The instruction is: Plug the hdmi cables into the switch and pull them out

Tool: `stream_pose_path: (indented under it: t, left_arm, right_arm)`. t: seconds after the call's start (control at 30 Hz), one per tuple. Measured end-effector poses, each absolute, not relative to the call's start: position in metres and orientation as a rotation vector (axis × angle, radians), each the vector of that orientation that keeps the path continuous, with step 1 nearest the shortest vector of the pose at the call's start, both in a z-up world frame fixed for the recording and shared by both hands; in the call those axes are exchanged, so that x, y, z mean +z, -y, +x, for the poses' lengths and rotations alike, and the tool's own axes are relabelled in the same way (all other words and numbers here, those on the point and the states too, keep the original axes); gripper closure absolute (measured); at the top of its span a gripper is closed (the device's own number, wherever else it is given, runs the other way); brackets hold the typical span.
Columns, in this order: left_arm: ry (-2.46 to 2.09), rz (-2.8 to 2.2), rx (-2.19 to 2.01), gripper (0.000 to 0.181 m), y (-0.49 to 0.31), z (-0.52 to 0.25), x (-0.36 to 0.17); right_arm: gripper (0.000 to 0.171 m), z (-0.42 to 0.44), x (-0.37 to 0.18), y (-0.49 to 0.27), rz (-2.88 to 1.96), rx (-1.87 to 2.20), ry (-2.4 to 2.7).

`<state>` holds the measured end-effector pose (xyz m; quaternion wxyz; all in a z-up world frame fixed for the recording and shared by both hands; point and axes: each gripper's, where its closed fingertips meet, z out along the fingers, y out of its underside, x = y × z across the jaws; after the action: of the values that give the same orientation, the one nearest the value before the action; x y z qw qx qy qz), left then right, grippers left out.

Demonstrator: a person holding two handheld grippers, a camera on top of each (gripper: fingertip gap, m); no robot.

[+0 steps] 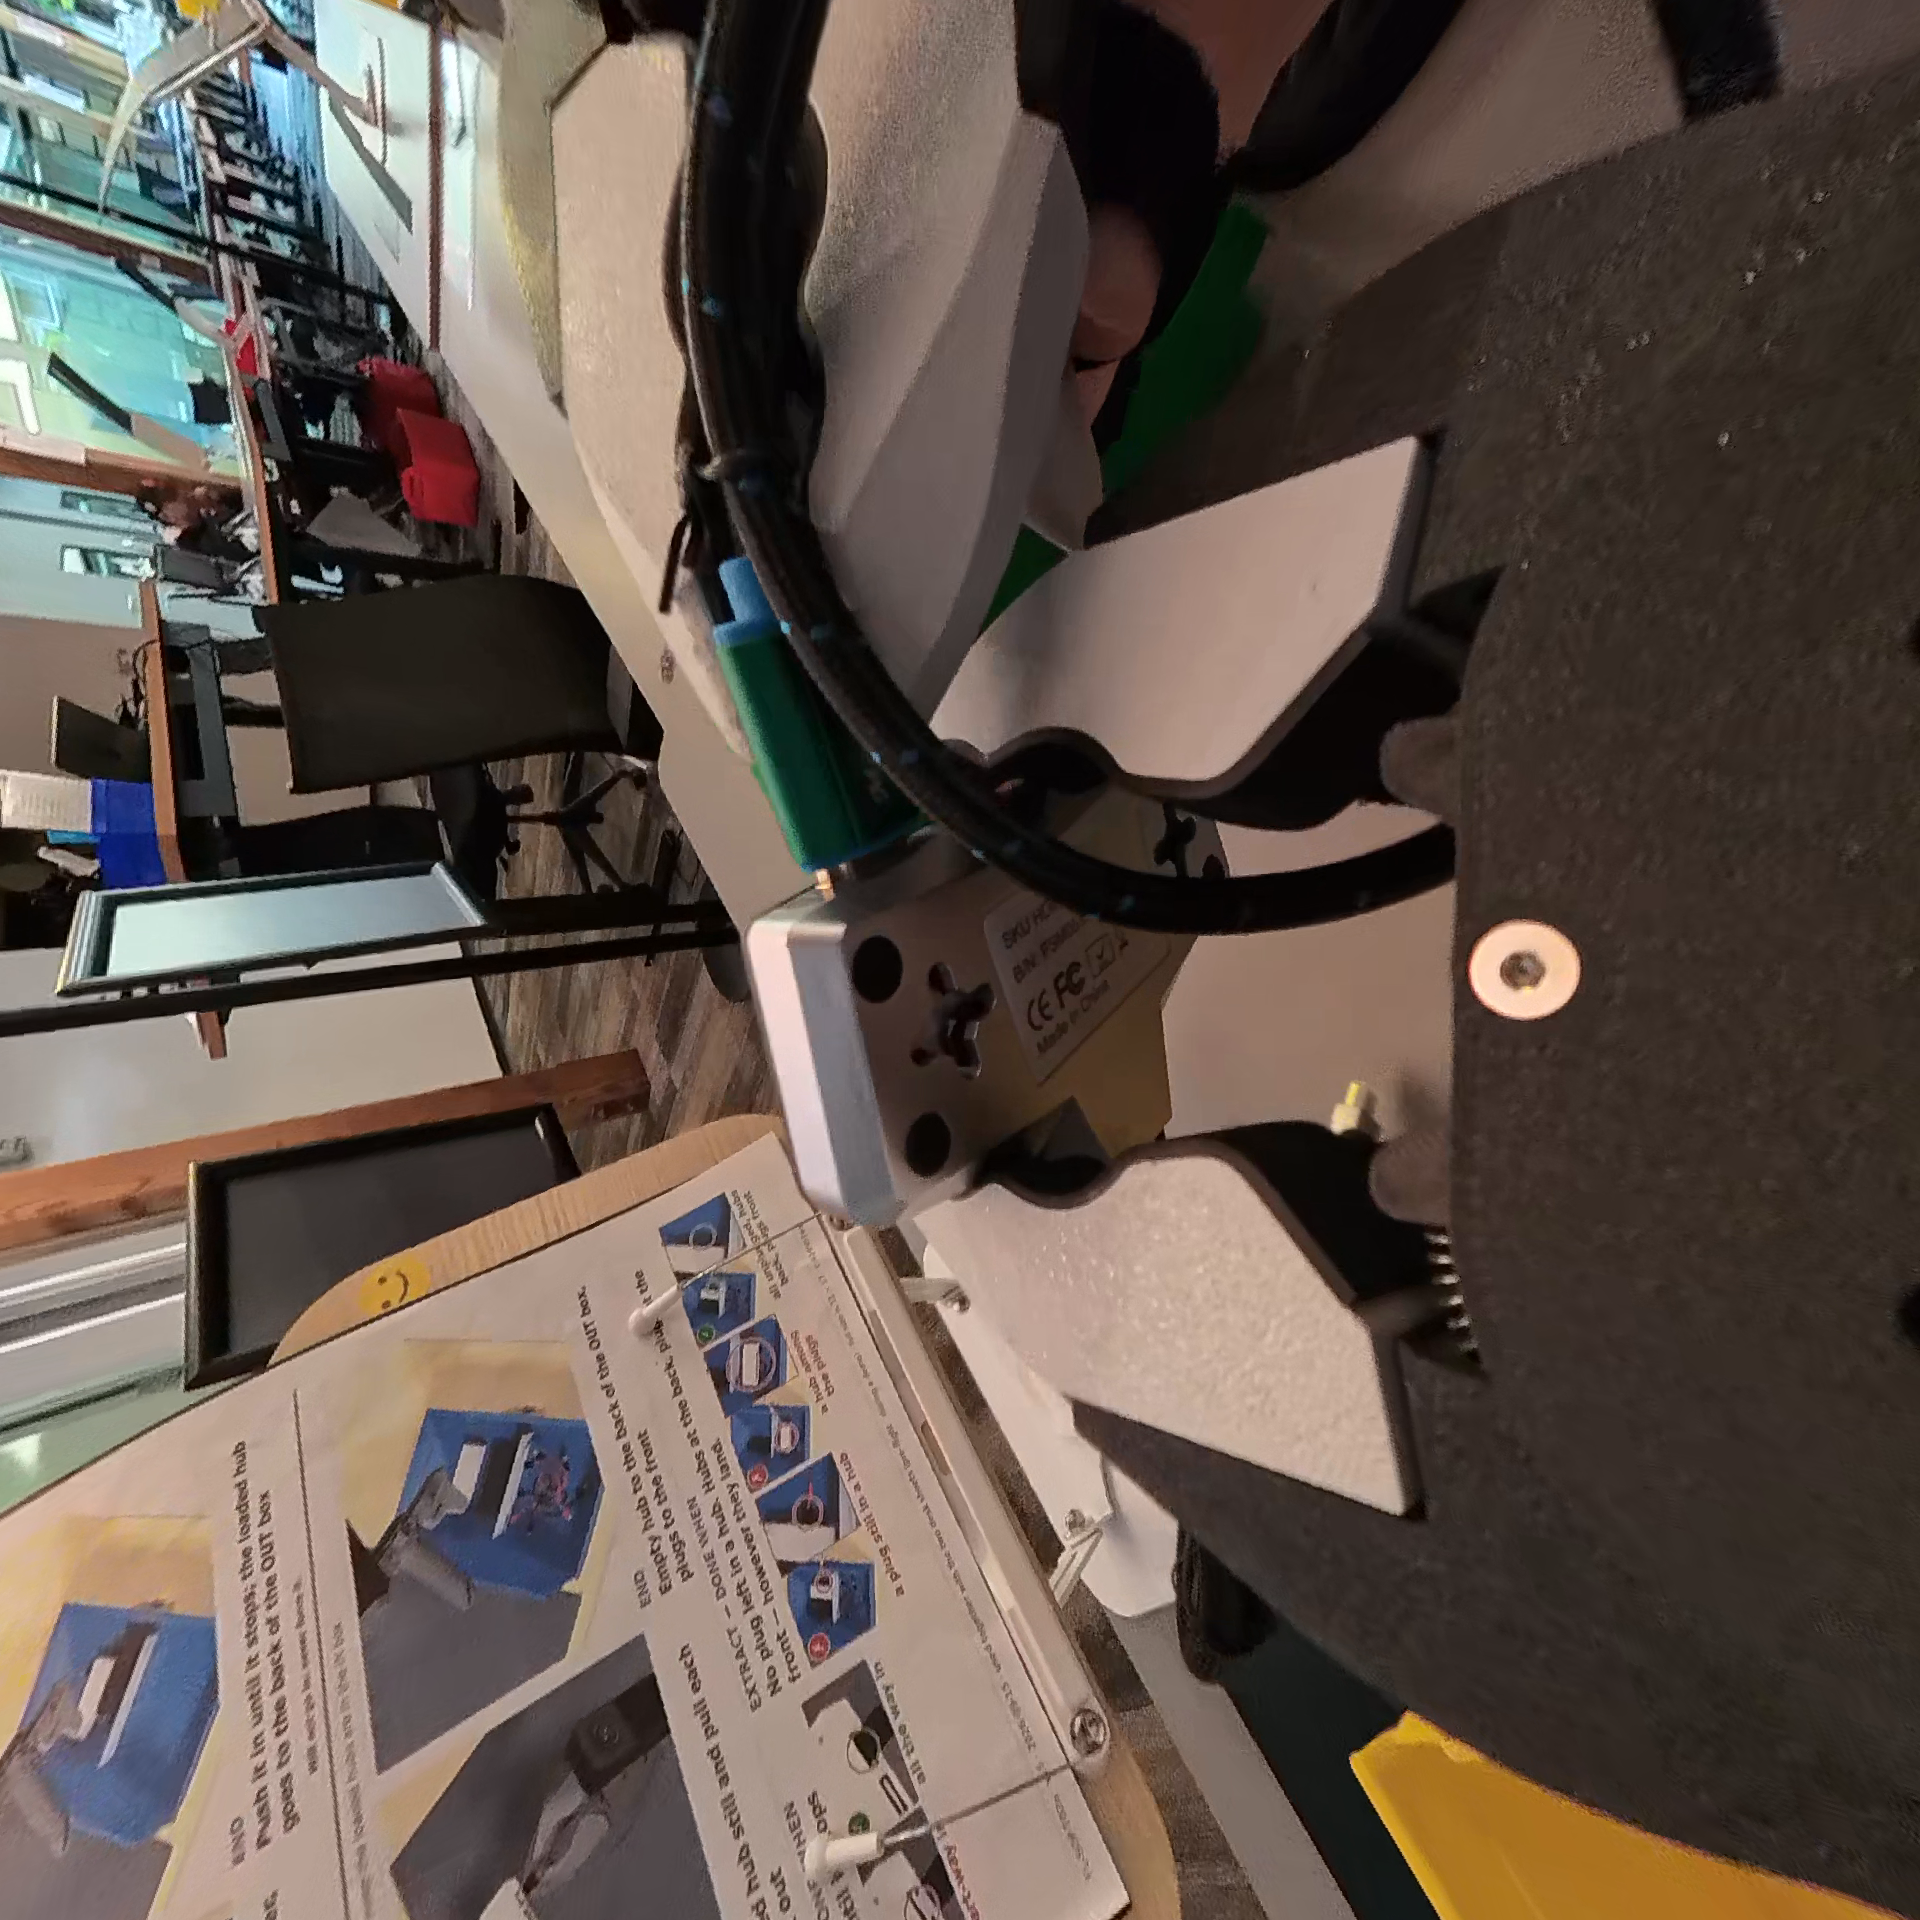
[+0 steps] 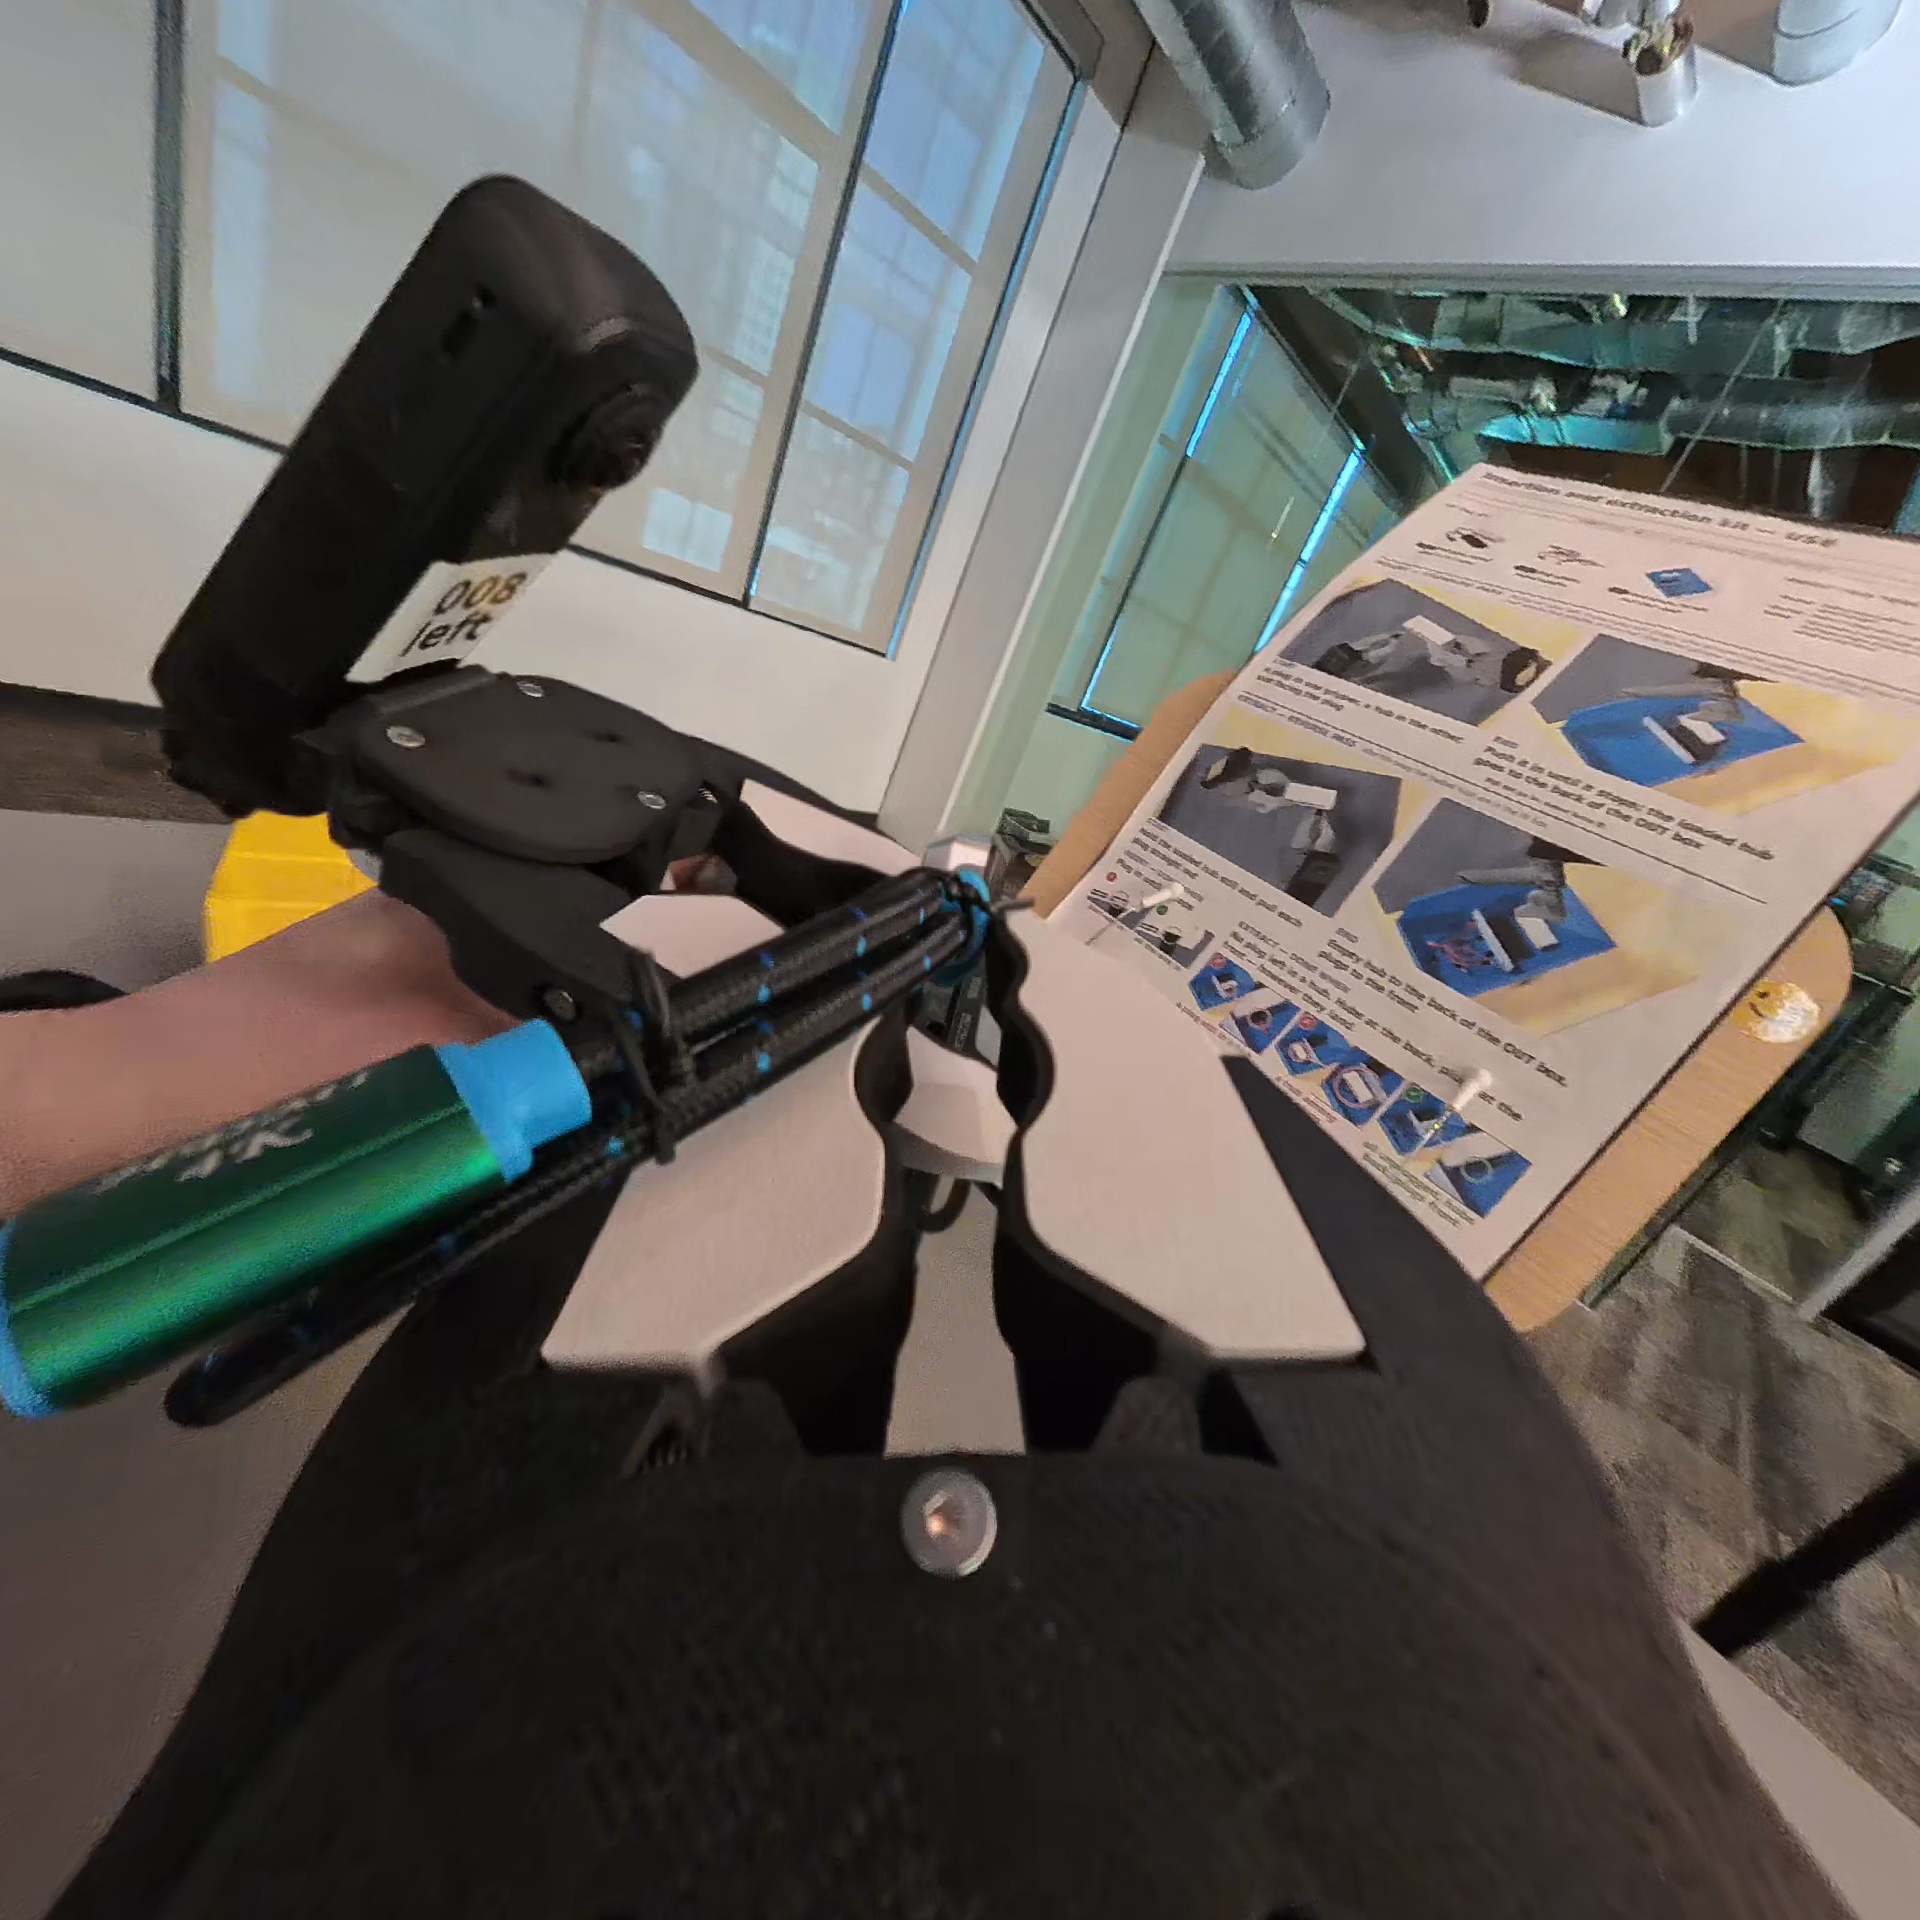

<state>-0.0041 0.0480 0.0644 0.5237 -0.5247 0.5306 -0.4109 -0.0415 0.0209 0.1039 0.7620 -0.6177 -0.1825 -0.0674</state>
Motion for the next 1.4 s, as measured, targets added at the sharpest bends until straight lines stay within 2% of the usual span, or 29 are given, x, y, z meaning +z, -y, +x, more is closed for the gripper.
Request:
stream_pose_path:
  t: [1.4]
  left_arm:
    - [-1.28,-1.173,-0.898,0.115,-0.062,0.002,0.068]
  right_arm:
    - [0.161,-0.038,0.095,-0.025,-1.286,-0.216,0.301]
